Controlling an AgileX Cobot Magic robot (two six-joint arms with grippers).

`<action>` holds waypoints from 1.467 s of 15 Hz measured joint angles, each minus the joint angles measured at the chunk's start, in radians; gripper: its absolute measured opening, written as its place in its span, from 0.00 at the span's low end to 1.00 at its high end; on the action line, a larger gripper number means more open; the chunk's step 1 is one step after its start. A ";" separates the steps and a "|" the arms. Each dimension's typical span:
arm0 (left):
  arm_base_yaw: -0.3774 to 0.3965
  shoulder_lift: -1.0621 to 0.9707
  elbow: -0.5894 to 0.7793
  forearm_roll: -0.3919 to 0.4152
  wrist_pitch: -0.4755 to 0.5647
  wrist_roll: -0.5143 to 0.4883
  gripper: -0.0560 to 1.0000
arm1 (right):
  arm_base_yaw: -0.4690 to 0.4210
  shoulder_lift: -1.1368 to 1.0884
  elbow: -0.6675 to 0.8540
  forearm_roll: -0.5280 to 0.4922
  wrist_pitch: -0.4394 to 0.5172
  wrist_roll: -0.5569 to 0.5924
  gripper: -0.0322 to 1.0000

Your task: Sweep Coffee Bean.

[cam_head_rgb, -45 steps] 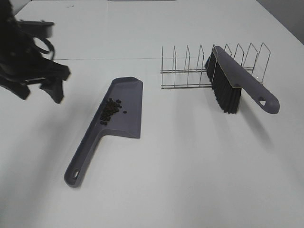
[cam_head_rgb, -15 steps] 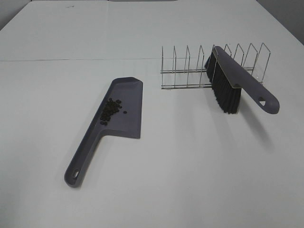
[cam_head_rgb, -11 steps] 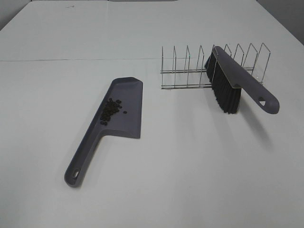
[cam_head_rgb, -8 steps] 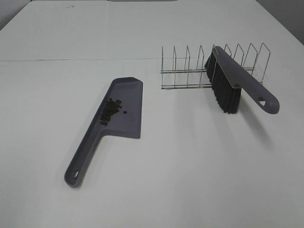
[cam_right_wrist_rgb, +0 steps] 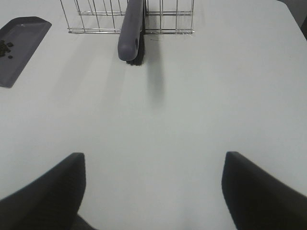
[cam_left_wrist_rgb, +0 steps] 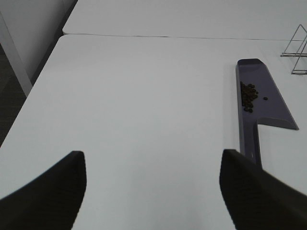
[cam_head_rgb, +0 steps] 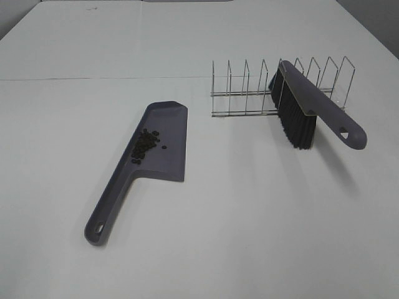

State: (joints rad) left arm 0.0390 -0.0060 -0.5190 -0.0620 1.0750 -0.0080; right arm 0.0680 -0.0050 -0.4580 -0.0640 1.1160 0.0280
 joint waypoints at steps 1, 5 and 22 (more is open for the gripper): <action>0.000 0.000 0.000 0.000 0.000 0.000 0.72 | 0.000 0.000 0.000 0.007 0.000 -0.003 0.71; 0.000 0.000 0.000 0.006 0.000 -0.003 0.72 | 0.000 0.000 0.000 0.018 -0.001 -0.018 0.71; 0.007 0.000 0.000 0.024 0.000 -0.004 0.72 | 0.000 0.000 0.000 0.018 -0.001 -0.018 0.81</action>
State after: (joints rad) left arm 0.0460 -0.0060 -0.5190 -0.0380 1.0750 -0.0120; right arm 0.0680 -0.0050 -0.4580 -0.0460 1.1150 0.0100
